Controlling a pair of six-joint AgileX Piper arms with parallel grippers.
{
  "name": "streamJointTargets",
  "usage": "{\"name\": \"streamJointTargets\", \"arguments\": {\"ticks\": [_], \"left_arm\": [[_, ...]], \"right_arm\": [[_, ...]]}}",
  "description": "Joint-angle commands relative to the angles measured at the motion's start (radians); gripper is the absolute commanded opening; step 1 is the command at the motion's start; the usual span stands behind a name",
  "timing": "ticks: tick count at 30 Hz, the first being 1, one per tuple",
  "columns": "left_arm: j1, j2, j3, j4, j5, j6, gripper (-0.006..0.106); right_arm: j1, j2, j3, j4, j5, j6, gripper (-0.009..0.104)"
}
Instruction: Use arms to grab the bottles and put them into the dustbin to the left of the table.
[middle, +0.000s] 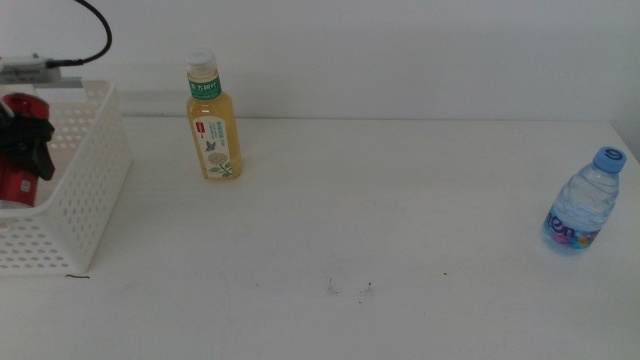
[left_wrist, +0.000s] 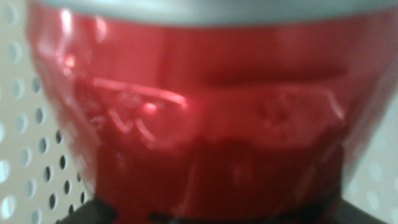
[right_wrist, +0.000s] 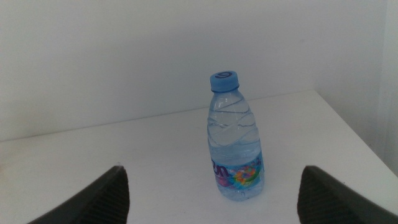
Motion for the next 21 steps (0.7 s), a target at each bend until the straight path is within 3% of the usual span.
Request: {"name": "streamJointTargets", "arguments": {"ticks": [1,8,17,21], "left_arm": [[0.003,-0.001,-0.014,-0.011,-0.018,0.002,0.025],[-0.003,0.007,-0.016,0.023,-0.055,-0.058,0.094],[-0.054,-0.182,-0.047,-0.001,-0.02,-0.049,0.094],[-0.152,-0.407,0.153,0.103,-0.181,-0.216,0.094]], "right_arm": [[-0.005,-0.004,0.003,-0.006,-0.009,-0.003,0.086],[-0.005,-0.004,0.003,-0.006,-0.009,-0.003,0.086],[-0.005,-0.004,0.003,-0.006,-0.009,-0.003,0.086],[-0.005,-0.004,0.003,-0.006,-0.009,-0.003,0.086]]}}
